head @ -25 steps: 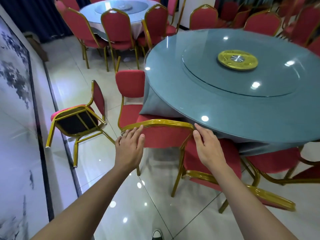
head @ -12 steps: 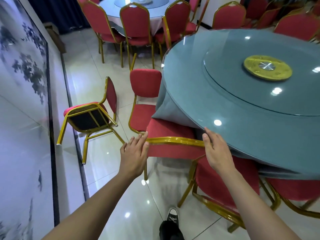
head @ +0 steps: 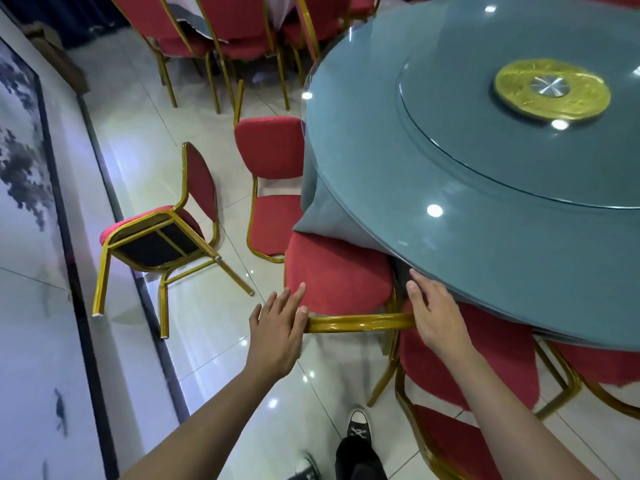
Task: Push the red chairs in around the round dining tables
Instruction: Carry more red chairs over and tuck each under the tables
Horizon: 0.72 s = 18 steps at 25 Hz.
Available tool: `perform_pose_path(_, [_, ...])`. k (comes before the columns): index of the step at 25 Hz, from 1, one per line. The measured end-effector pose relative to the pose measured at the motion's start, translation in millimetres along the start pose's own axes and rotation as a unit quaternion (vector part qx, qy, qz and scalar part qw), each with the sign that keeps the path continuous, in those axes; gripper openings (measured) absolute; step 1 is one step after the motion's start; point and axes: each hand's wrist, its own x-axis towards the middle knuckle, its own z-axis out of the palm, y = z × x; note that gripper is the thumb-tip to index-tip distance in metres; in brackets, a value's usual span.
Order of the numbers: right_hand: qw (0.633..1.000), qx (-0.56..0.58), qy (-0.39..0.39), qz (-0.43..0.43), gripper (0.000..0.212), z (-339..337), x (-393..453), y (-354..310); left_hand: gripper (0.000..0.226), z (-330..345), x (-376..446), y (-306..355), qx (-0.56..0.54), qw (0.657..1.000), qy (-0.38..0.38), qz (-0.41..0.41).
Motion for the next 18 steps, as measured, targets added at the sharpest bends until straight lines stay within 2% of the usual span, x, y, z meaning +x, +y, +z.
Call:
perform_pose_path(2, [0.999,0.008,-0.024,0.031,0.058,8.6,-0.7,0.7,0.065,3.4,2.1,-1.4,-0.022,1.000,0.006,0.004])
perform_pose_path(5, [0.998,0.009,-0.013,0.066,0.077,18.2,0.0,-12.0,0.059,0.4,6.5,-7.8,-0.046,0.998,0.036,0.004])
perform_pose_path(8, [0.995,0.002,-0.008,0.097,0.080,25.7,-7.7,-29.5,0.057,-7.2,11.3,-21.3,-0.049,0.997,0.047,0.021])
perform_pose_path(12, [0.990,0.000,0.009,0.144,0.071,52.6,-35.0,-55.1,0.058,-24.9,14.0,-56.5,-0.040,0.995,0.062,0.067])
perform_pose_path(15, [0.985,0.006,0.024,0.169,0.084,74.6,-55.1,-74.7,0.058,-38.6,19.3,-84.3,-0.037,0.994,0.050,0.095])
perform_pose_path(16, [0.984,0.008,0.029,0.175,0.082,81.6,-61.9,-80.8,0.057,-43.4,20.0,-92.9,-0.035,0.993,0.044,0.105])
perform_pose_path(18, [0.980,0.013,0.031,0.197,0.064,94.0,-75.6,-88.4,0.057,-50.6,21.5,-106.8,-0.030,0.991,0.027,0.127])
